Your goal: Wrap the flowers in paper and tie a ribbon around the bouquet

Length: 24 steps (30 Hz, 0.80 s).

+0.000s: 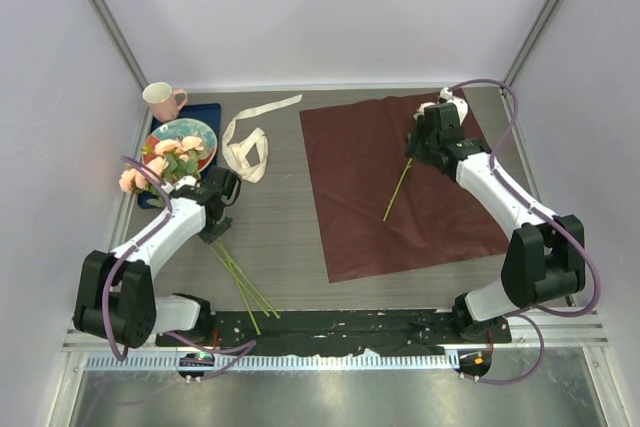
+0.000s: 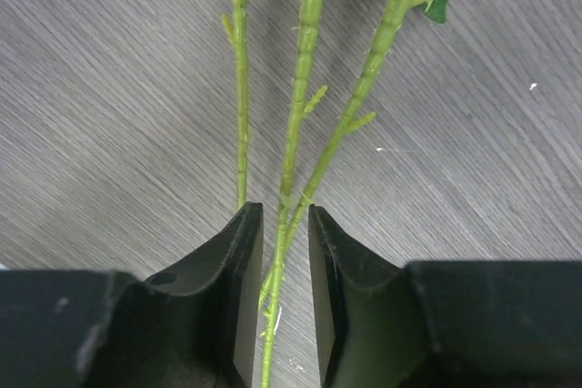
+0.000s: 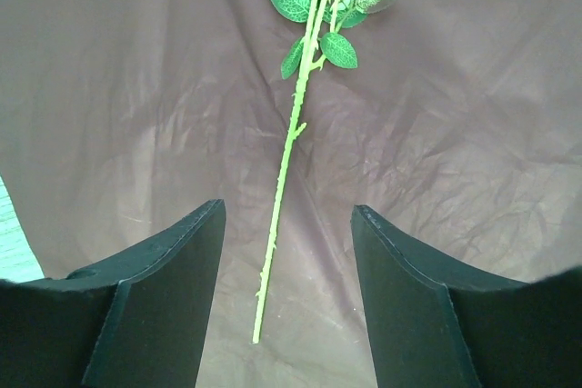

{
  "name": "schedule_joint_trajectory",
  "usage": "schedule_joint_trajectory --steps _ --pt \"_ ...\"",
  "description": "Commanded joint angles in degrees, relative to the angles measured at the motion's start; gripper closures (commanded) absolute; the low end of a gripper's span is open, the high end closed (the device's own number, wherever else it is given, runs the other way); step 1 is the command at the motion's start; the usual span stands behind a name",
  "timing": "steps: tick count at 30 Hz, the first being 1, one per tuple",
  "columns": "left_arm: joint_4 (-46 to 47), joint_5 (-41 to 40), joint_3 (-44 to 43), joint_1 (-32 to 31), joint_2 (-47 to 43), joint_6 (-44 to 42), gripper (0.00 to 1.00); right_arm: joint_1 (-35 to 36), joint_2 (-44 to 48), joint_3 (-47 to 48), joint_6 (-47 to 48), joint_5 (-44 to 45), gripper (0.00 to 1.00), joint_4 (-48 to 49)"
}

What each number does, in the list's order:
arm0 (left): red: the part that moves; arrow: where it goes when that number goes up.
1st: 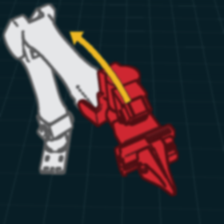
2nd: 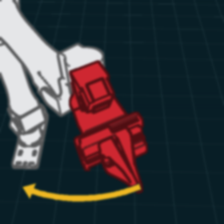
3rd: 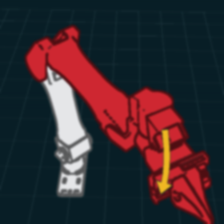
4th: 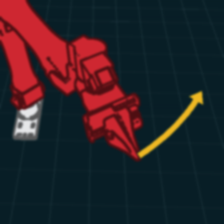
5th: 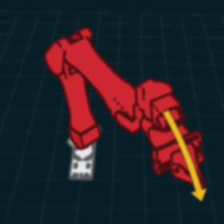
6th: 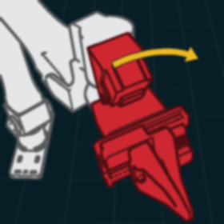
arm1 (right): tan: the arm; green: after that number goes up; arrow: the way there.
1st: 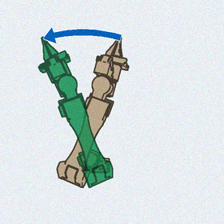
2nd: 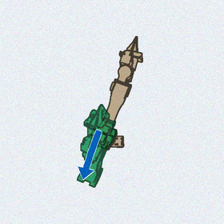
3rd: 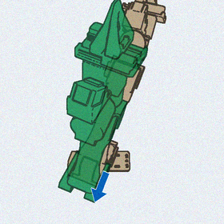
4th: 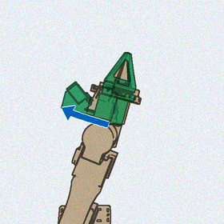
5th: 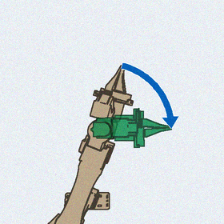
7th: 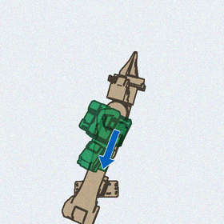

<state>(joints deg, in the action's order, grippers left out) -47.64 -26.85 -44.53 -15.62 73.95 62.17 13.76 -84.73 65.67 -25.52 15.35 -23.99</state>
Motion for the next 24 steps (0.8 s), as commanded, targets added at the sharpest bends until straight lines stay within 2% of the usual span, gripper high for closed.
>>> schedule_joint_trajectory --steps 1,9,14,24 --pt "2.02 -3.56 0.94 0.41 -0.21 1.02 0.65 0.83 3.69 -0.45 0.91 0.73 0.36 1.4" --pt "3.69 -2.59 2.52 0.41 0.49 2.87 0.67 4.34 2.99 0.69 0.82 2.22 0.37 0.79" --pt "3.6 -3.21 2.78 0.41 -0.21 3.57 0.77 5.49 3.34 0.95 0.29 2.49 0.37 0.61" --pt "5.54 -2.68 4.63 0.32 -1.36 4.27 0.78 7.95 3.52 1.65 -0.15 3.01 0.37 -0.18"
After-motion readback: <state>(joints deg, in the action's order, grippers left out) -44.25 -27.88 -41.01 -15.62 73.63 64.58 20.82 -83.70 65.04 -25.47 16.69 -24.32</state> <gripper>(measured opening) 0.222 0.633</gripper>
